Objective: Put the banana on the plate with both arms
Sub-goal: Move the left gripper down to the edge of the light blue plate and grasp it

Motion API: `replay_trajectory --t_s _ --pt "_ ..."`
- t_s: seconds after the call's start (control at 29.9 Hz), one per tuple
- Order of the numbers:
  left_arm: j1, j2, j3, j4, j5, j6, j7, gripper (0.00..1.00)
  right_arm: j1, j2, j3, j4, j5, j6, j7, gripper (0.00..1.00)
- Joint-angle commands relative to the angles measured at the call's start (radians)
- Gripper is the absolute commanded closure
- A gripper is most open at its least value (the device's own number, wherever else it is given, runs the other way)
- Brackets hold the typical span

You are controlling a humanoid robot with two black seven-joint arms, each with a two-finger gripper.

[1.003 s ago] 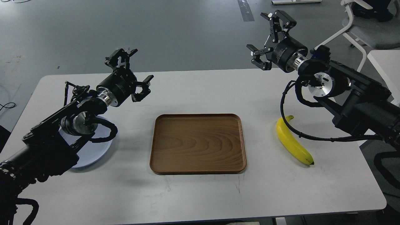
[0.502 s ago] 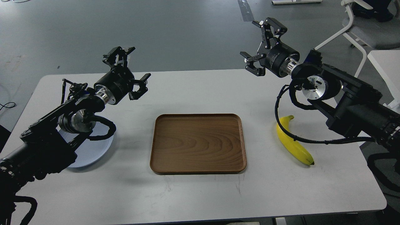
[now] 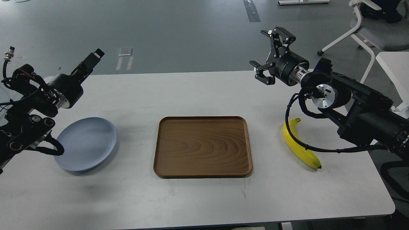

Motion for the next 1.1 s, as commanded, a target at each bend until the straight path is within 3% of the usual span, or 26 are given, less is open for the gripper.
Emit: replay_trajectory --t_s 0.0,0.07,0.13,0.3,0.6,0.94,1.07 --pt "0.011 0.082 0.109 0.006 0.012 0.062 -0.009 0.02 0.0 0.001 -0.002 0.0 -0.001 0.0 0.0 0.0" --pt "0.045 0.102 0.17 0.006 0.027 0.094 -0.017 0.02 -0.005 0.001 -0.003 0.0 -0.001 0.0 0.0 0.0" --pt "0.077 0.105 0.224 0.006 0.11 0.173 -0.07 0.02 -0.008 0.001 -0.003 0.0 -0.001 0.0 -0.002 0.0" --pt "0.137 0.105 0.255 0.009 0.198 0.272 -0.07 0.02 -0.009 0.001 -0.003 0.0 -0.001 0.0 -0.002 0.0" --pt "0.194 0.082 0.258 0.133 0.196 0.263 -0.07 0.02 -0.017 -0.021 -0.003 0.007 -0.001 0.0 -0.002 0.0" --pt "0.215 0.073 0.258 0.15 0.193 0.263 -0.07 0.02 -0.023 -0.018 -0.003 0.006 -0.004 -0.003 -0.002 0.0" --pt "0.237 0.065 0.258 0.15 0.184 0.261 -0.07 0.17 -0.023 -0.019 -0.003 0.006 -0.004 -0.003 0.0 0.0"
